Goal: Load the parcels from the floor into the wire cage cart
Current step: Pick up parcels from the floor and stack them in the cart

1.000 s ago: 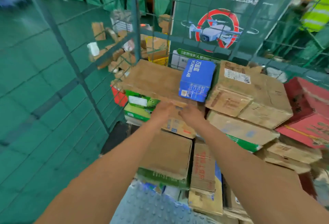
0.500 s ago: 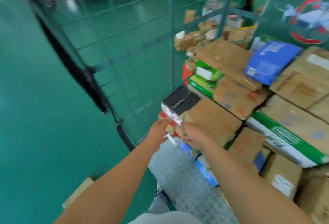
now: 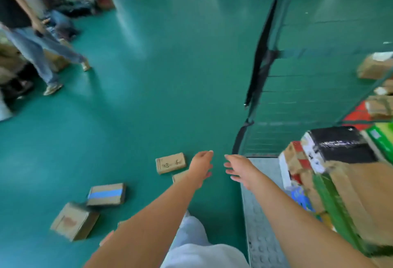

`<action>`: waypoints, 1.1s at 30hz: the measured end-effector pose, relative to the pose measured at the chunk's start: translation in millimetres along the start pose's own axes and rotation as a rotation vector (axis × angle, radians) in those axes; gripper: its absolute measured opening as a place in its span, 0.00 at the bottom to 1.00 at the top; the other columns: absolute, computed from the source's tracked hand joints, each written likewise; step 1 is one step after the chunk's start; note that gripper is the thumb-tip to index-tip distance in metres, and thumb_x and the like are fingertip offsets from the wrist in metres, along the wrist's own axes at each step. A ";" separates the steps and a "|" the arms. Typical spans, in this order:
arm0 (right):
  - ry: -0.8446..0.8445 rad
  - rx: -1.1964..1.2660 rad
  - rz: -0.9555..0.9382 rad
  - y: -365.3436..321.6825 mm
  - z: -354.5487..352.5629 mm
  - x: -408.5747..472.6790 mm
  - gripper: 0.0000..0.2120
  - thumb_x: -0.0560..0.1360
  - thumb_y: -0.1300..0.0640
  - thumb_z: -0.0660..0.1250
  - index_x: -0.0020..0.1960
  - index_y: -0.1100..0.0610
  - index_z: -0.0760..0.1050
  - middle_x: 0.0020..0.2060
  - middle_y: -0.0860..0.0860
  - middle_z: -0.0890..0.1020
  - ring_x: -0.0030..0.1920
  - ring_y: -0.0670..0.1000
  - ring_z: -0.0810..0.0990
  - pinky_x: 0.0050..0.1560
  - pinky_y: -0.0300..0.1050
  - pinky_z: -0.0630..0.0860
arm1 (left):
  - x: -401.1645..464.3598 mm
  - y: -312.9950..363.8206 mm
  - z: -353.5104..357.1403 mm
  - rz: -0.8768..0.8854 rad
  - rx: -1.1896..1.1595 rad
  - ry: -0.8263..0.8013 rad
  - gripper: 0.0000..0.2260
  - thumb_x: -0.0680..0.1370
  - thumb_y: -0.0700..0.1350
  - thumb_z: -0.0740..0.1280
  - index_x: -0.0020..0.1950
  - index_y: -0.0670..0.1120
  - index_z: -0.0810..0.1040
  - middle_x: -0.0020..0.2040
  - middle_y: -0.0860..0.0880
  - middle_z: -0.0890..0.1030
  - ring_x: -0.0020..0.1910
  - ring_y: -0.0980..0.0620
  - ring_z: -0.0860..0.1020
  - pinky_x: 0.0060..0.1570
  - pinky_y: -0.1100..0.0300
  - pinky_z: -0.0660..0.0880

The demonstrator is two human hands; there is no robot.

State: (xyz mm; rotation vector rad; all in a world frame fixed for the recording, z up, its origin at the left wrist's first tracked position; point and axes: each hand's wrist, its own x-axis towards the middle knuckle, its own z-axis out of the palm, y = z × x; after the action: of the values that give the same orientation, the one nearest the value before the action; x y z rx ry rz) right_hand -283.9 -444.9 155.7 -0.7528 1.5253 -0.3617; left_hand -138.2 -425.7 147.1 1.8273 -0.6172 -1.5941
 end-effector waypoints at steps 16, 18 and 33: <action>-0.209 -0.342 0.069 -135.5 268.8 129.4 0.09 0.84 0.50 0.61 0.61 0.51 0.75 0.58 0.51 0.81 0.58 0.53 0.80 0.63 0.53 0.75 | 134.6 11.5 -278.4 -0.204 -0.295 0.261 0.13 0.83 0.46 0.60 0.67 0.49 0.75 0.57 0.49 0.79 0.53 0.50 0.77 0.53 0.54 0.77; -0.220 -0.353 0.091 -142.6 291.4 149.4 0.12 0.84 0.50 0.61 0.65 0.53 0.75 0.57 0.51 0.80 0.59 0.54 0.80 0.62 0.52 0.75 | 149.9 13.1 -300.3 -0.222 -0.295 0.267 0.14 0.84 0.47 0.60 0.68 0.49 0.74 0.59 0.50 0.79 0.55 0.49 0.77 0.54 0.53 0.76; -0.224 -0.498 0.258 -74.0 340.1 354.5 0.10 0.82 0.52 0.61 0.59 0.55 0.77 0.48 0.53 0.77 0.49 0.54 0.75 0.50 0.47 0.71 | 332.9 -69.9 -337.4 -0.472 -0.355 0.271 0.14 0.84 0.49 0.62 0.69 0.48 0.73 0.64 0.49 0.77 0.61 0.48 0.78 0.61 0.51 0.77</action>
State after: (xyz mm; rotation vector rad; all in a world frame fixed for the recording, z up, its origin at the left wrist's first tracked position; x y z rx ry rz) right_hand 81.8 -656.1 -106.0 -0.9310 1.4883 0.2998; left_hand 243.3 -560.4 -109.4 1.9472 0.2273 -1.5705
